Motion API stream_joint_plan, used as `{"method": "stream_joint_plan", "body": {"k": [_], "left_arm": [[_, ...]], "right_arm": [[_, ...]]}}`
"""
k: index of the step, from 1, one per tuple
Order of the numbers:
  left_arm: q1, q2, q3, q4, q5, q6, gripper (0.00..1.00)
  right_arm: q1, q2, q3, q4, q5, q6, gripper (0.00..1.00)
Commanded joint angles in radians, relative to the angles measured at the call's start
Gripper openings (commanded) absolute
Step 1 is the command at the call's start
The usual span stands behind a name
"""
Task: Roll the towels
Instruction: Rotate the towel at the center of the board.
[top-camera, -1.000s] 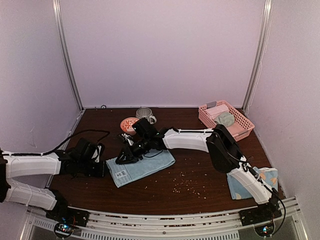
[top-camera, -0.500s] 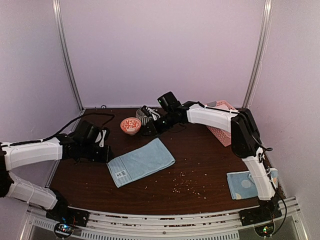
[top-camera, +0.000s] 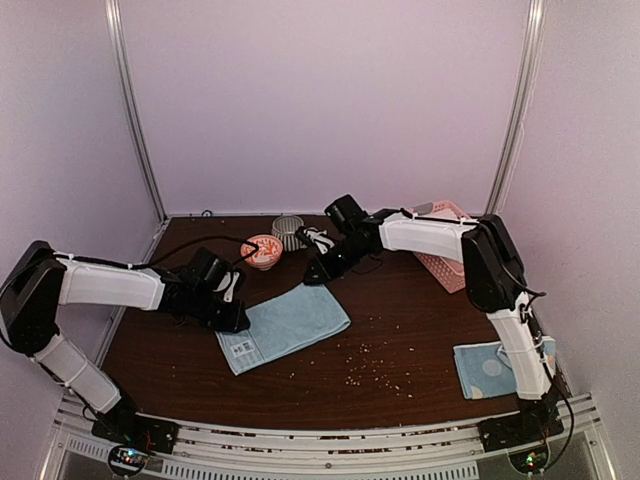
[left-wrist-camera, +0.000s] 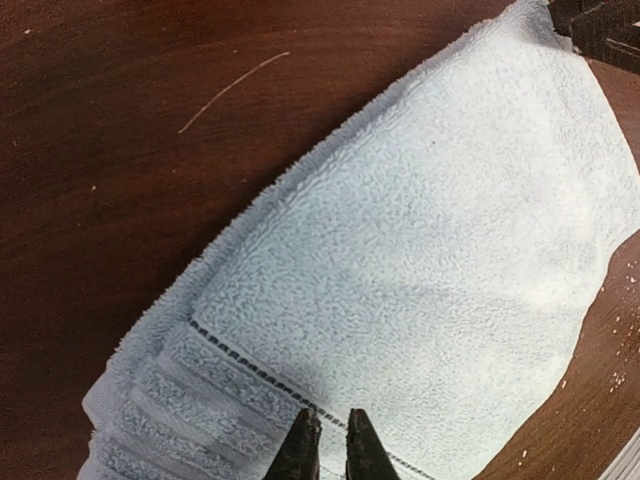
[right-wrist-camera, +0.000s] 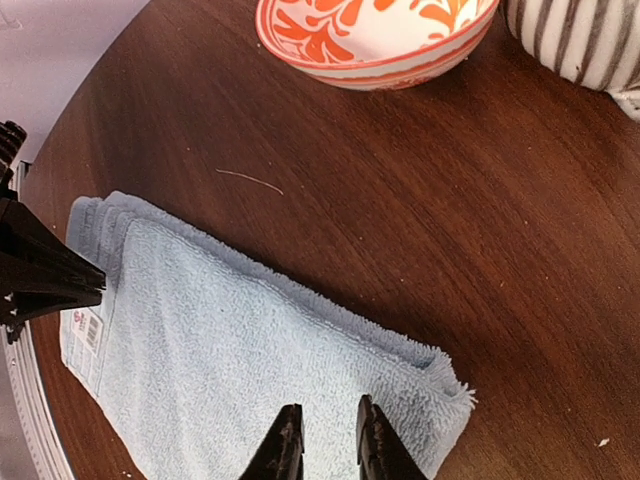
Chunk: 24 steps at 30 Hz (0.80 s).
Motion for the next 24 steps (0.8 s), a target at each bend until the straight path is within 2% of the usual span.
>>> {"method": "stream_joint_plan", "body": {"k": [1, 8, 13, 19, 24], "left_arm": [[-0.016, 0.037, 0.002, 0.091, 0.024, -0.010, 0.11], [-0.023, 0.049, -0.014, 0.096, -0.006, -0.011, 0.12], [-0.022, 0.044, 0.002, 0.069, -0.040, 0.002, 0.12], [-0.022, 0.003, 0.016, 0.053, -0.050, 0.019, 0.12], [-0.023, -0.059, 0.040, 0.004, -0.089, 0.046, 0.12]], "right_arm": [[0.008, 0.043, 0.054, -0.060, 0.072, -0.032, 0.19], [-0.019, 0.094, 0.093, -0.111, 0.235, -0.018, 0.18], [-0.072, 0.087, 0.065, -0.123, 0.250, 0.011, 0.16], [-0.086, 0.031, -0.043, -0.179, 0.236, -0.048, 0.16], [-0.085, -0.089, -0.259, -0.224, 0.212, -0.089, 0.15]]}}
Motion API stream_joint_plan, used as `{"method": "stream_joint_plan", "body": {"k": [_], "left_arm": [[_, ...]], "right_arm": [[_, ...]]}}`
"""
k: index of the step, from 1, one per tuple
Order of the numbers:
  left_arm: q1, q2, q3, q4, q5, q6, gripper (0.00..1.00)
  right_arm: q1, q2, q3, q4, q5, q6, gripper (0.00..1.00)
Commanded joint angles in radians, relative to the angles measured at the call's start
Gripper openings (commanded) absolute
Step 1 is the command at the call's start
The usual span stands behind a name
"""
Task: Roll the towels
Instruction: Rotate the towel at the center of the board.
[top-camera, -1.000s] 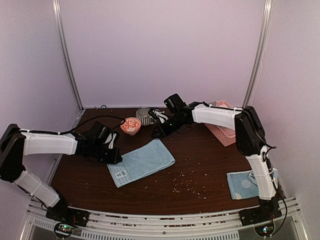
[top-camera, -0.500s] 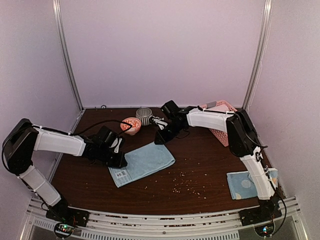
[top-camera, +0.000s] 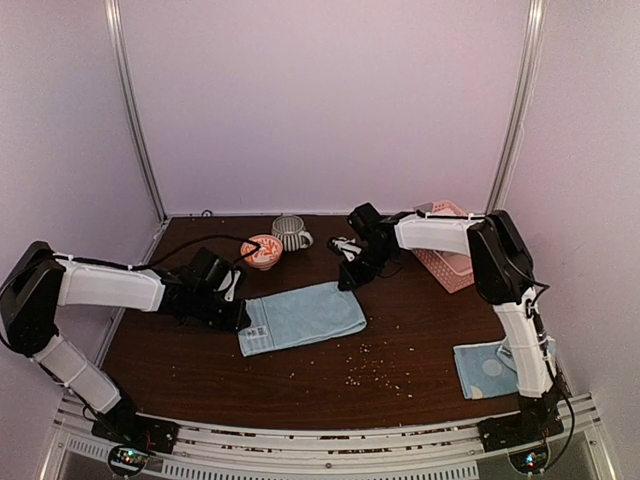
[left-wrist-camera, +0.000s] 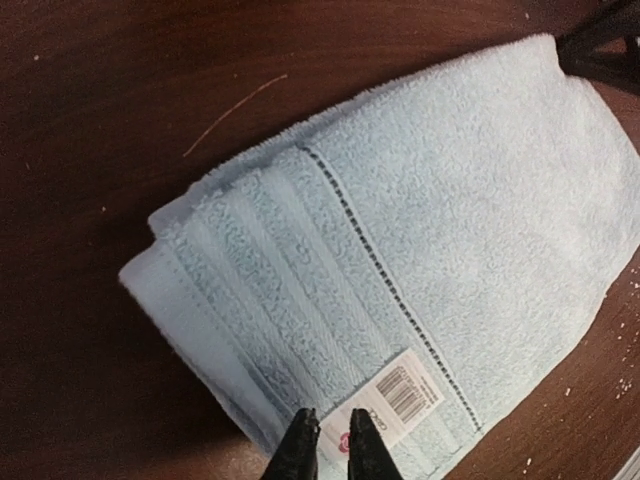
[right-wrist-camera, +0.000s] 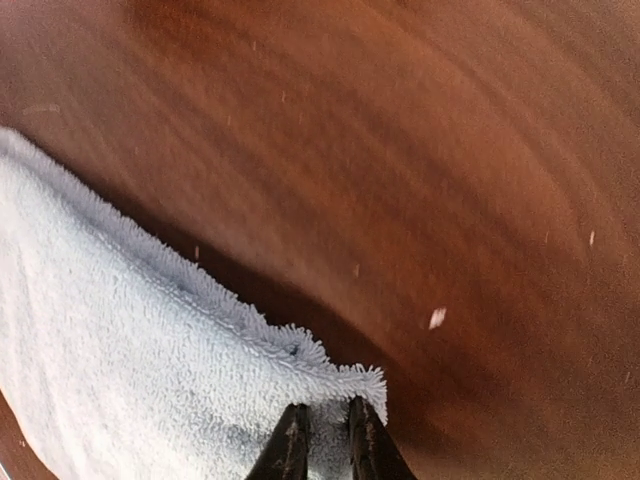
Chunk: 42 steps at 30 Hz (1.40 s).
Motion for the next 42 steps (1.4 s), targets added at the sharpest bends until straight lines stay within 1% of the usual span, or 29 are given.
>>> {"method": "stream_joint_plan", "body": {"k": [1, 3, 4, 6, 8, 9, 11, 12, 14, 16, 21, 26, 29, 31, 34, 36, 39, 40, 42], "left_arm": [[-0.006, -0.075, 0.047, -0.034, -0.051, 0.034, 0.12], [-0.005, -0.100, 0.049, -0.047, -0.056, 0.036, 0.12], [-0.006, -0.113, 0.050, -0.055, -0.055, 0.036, 0.12], [-0.005, -0.135, 0.050, -0.061, -0.057, 0.036, 0.12], [-0.006, -0.153, 0.049, -0.060, -0.062, 0.031, 0.12], [-0.005, -0.156, 0.050, -0.058, -0.063, 0.030, 0.12], [-0.005, -0.151, 0.054, -0.036, -0.044, 0.029, 0.12], [-0.006, -0.141, 0.058, -0.024, -0.026, 0.028, 0.12], [-0.013, -0.114, 0.075, -0.005, 0.005, 0.031, 0.11], [-0.025, -0.078, 0.098, 0.004, 0.007, 0.030, 0.11], [-0.026, 0.043, 0.191, -0.040, -0.069, 0.030, 0.10], [-0.027, 0.167, 0.239, -0.022, -0.100, 0.035, 0.08], [-0.059, 0.246, 0.292, -0.021, -0.117, 0.076, 0.07], [-0.081, 0.308, 0.351, -0.041, -0.128, 0.096, 0.07], [-0.104, 0.426, 0.442, -0.044, -0.100, 0.119, 0.07], [-0.132, 0.526, 0.538, -0.065, -0.094, 0.138, 0.07], [-0.183, 0.654, 0.695, -0.094, -0.102, 0.176, 0.07], [-0.195, 0.686, 0.753, -0.091, -0.100, 0.195, 0.07], [-0.202, 0.716, 0.809, -0.060, -0.098, 0.246, 0.08]], "right_arm": [[0.002, -0.114, -0.202, -0.146, 0.000, -0.067, 0.16], [0.002, -0.189, -0.290, -0.198, -0.106, -0.146, 0.16], [0.002, -0.253, -0.328, -0.219, -0.167, -0.188, 0.17], [0.002, -0.367, -0.416, -0.214, -0.224, -0.243, 0.20], [0.001, -0.460, -0.458, -0.176, -0.191, -0.277, 0.24], [0.000, -0.492, -0.470, -0.149, -0.136, -0.281, 0.26], [-0.015, -0.525, -0.481, -0.095, -0.032, -0.297, 0.27], [-0.025, -0.529, -0.480, -0.077, -0.011, -0.309, 0.28], [-0.046, -0.520, -0.459, -0.060, -0.023, -0.340, 0.28], [-0.064, -0.512, -0.442, -0.033, -0.054, -0.338, 0.26], [-0.078, -0.529, -0.464, 0.039, -0.130, -0.318, 0.25], [-0.081, -0.555, -0.509, 0.054, -0.111, -0.318, 0.25], [-0.107, -0.582, -0.514, 0.035, -0.135, -0.363, 0.22], [-0.136, -0.603, -0.513, 0.039, -0.140, -0.358, 0.22], [-0.171, -0.640, -0.527, 0.060, -0.134, -0.348, 0.22], [-0.185, -0.656, -0.546, 0.091, -0.109, -0.329, 0.22], [-0.202, -0.657, -0.546, 0.091, -0.072, -0.314, 0.22], [-0.211, -0.656, -0.545, 0.090, -0.062, -0.308, 0.22], [-0.234, -0.656, -0.544, 0.092, -0.054, -0.295, 0.22]]}}
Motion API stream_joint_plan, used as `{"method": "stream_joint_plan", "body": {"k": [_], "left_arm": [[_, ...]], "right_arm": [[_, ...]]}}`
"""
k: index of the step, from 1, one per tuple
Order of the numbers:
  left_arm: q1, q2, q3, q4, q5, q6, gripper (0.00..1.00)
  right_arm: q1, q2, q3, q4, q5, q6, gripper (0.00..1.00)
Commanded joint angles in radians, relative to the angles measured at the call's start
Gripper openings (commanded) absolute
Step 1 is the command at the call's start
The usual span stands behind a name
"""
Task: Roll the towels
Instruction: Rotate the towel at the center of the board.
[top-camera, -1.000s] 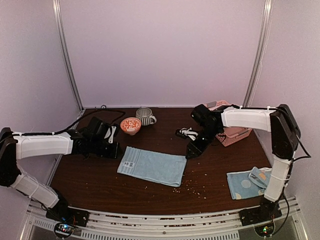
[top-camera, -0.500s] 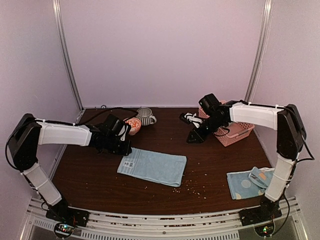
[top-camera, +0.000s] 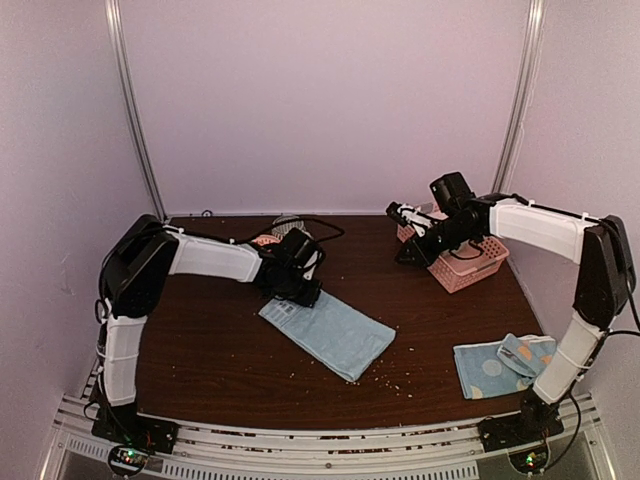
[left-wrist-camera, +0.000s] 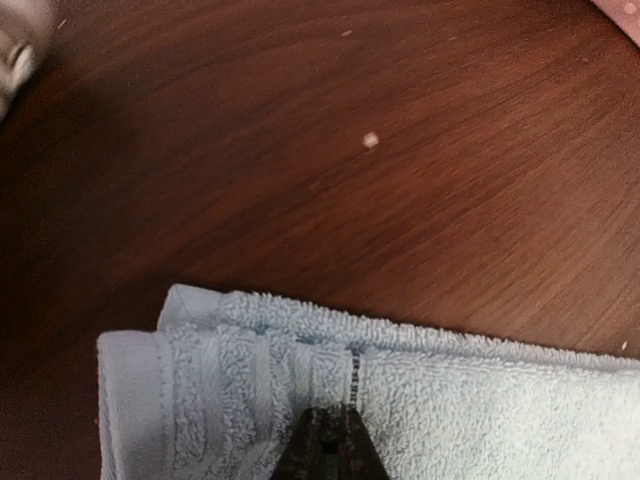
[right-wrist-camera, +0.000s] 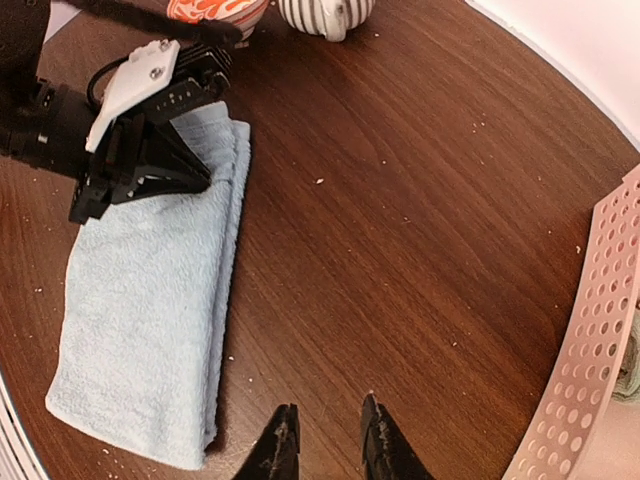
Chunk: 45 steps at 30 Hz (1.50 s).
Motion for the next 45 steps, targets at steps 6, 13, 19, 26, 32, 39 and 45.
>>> {"method": "stream_joint_plan", "body": {"k": [6, 13, 19, 26, 32, 39, 45], "left_arm": [[-0.107, -0.111, 0.024, 0.174, -0.002, 0.194, 0.19], [-0.211, -0.229, -0.160, 0.315, 0.241, 0.159, 0.17], [-0.312, -0.189, -0.223, 0.338, 0.318, 0.124, 0.00], [-0.377, -0.135, -0.294, 0.371, 0.323, 0.099, 0.00], [-0.439, -0.084, -0.324, 0.302, 0.267, 0.134, 0.00], [-0.440, -0.189, -0.431, 0.240, 0.187, 0.149, 0.00], [-0.441, -0.307, -0.533, 0.192, 0.155, 0.140, 0.00]], "right_arm": [[-0.101, -0.020, -0.047, 0.022, -0.060, 0.027, 0.24], [-0.104, 0.015, -0.026, 0.010, -0.067, 0.024, 0.23], [-0.104, 0.056, -0.022, -0.011, -0.107, 0.019, 0.23], [-0.104, 0.084, -0.020, -0.024, -0.131, 0.005, 0.22], [-0.104, 0.109, -0.017, -0.030, -0.140, 0.000, 0.21], [-0.104, 0.105, -0.018, -0.045, -0.187, -0.012, 0.21], [-0.087, 0.053, 0.002, -0.070, -0.202, -0.033, 0.22]]}}
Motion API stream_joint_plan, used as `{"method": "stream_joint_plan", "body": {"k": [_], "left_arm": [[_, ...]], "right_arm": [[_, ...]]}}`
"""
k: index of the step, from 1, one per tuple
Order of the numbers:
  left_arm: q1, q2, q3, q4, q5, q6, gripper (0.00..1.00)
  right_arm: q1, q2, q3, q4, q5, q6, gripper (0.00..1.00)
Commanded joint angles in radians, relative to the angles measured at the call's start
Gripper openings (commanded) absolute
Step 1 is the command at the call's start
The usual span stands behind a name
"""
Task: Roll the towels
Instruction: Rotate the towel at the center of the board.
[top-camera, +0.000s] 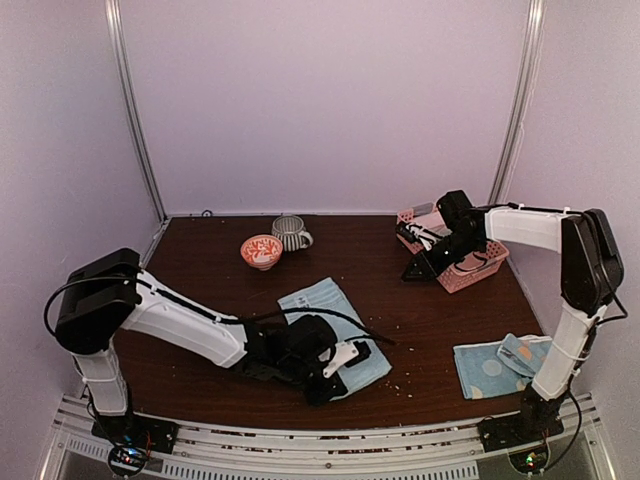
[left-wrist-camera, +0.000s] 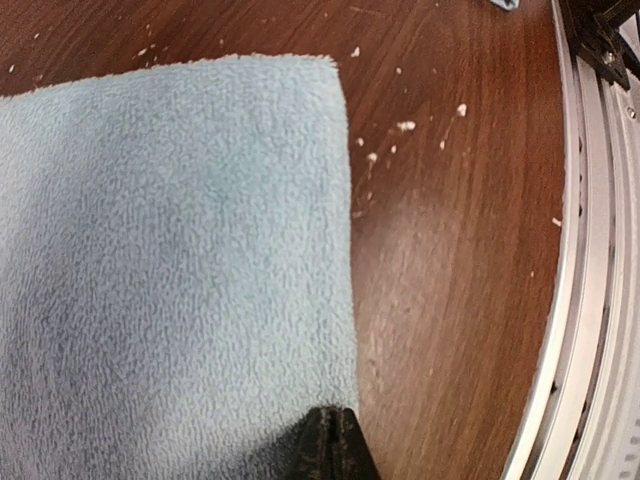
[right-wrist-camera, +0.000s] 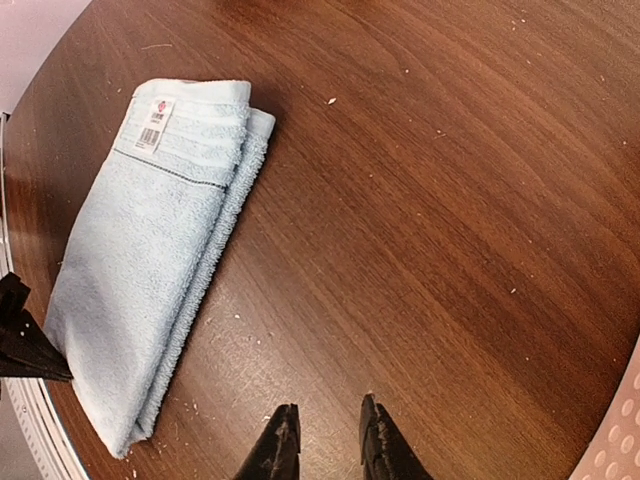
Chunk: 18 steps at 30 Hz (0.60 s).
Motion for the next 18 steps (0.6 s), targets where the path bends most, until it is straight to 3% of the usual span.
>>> {"method": "stream_joint_plan", "body": {"k": [1, 5, 7, 8, 10, 11, 15, 16, 17, 18], "left_arm": [[-0.002, -0.069, -0.071, -0.105, -0.037, 0.009, 0.00], [-0.001, -0.242, -0.174, -0.031, -0.081, 0.017, 0.00], [0.000, -0.344, -0.205, -0.019, -0.161, 0.014, 0.00], [0.000, -0.398, -0.231, -0.004, -0.229, 0.000, 0.04], [0.005, -0.525, -0.299, 0.056, -0.359, -0.054, 0.28], [0.009, -0.579, -0.348, 0.098, -0.408, -0.088, 0.40], [0.022, -0.748, -0.520, 0.259, -0.580, -0.251, 0.75], [0.029, -0.777, -0.551, 0.279, -0.596, -0.278, 0.78], [0.035, -0.797, -0.571, 0.294, -0.613, -0.291, 0.79], [0.046, -0.808, -0.581, 0.293, -0.624, -0.306, 0.78]], "right_arm": [[0.016, -0.065, 0.054, -0.046, -0.036, -0.034, 0.22], [0.033, -0.137, 0.094, -0.034, -0.054, -0.054, 0.25], [0.048, -0.175, 0.080, 0.035, -0.041, -0.039, 0.34], [0.058, -0.187, 0.054, 0.091, -0.017, -0.003, 0.53], [0.070, -0.172, 0.041, 0.173, -0.028, 0.058, 0.97], [0.075, -0.141, 0.054, 0.195, -0.053, 0.090, 1.00], [0.196, 0.046, 0.217, 0.050, -0.036, 0.031, 0.98], [0.229, 0.093, 0.257, 0.026, -0.033, 0.021, 0.87], [0.254, 0.140, 0.293, 0.005, -0.035, 0.027, 0.68], [0.274, 0.187, 0.340, -0.026, -0.035, 0.030, 0.44]]}}
